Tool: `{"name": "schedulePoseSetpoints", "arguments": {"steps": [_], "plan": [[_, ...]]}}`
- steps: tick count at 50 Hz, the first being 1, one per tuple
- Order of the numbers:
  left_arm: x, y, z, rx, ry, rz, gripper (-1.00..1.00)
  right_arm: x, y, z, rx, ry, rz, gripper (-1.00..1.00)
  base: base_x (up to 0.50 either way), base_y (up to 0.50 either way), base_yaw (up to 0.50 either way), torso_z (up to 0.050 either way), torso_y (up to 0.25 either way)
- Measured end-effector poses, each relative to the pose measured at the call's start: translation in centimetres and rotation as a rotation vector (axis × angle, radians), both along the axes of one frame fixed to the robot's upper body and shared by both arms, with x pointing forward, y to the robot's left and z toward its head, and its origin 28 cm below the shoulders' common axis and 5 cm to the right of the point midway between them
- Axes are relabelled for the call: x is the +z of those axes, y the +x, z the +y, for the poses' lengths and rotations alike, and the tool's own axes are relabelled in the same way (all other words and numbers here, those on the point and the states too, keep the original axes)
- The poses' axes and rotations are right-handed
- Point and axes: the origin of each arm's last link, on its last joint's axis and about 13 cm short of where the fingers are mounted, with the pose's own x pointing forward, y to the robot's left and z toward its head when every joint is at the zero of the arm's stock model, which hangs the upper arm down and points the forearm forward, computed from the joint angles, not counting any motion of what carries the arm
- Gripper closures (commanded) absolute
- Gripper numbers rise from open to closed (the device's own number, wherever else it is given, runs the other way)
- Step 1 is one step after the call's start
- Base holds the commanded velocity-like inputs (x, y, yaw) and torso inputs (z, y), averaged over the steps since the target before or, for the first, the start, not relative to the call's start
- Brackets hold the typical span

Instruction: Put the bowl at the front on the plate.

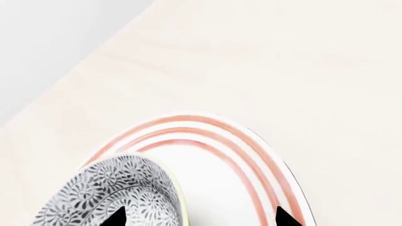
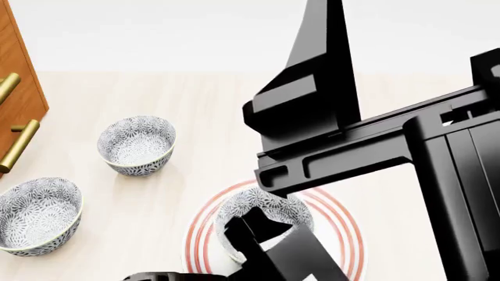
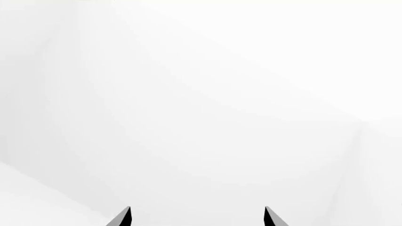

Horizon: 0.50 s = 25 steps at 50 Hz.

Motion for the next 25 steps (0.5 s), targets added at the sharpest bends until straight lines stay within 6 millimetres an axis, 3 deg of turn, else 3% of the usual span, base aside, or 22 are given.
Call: {"name": "schedulePoseSetpoints", "arguments": {"steps": [25], "plan": [[2.8,2.4,0.3,0.07,-0.161,0.074,-1.0,0.1,-0.3,0.2,-0.009,-0.006,-0.015,-1.0,0.0,0.0,0.0,0.0,0.0]]}}
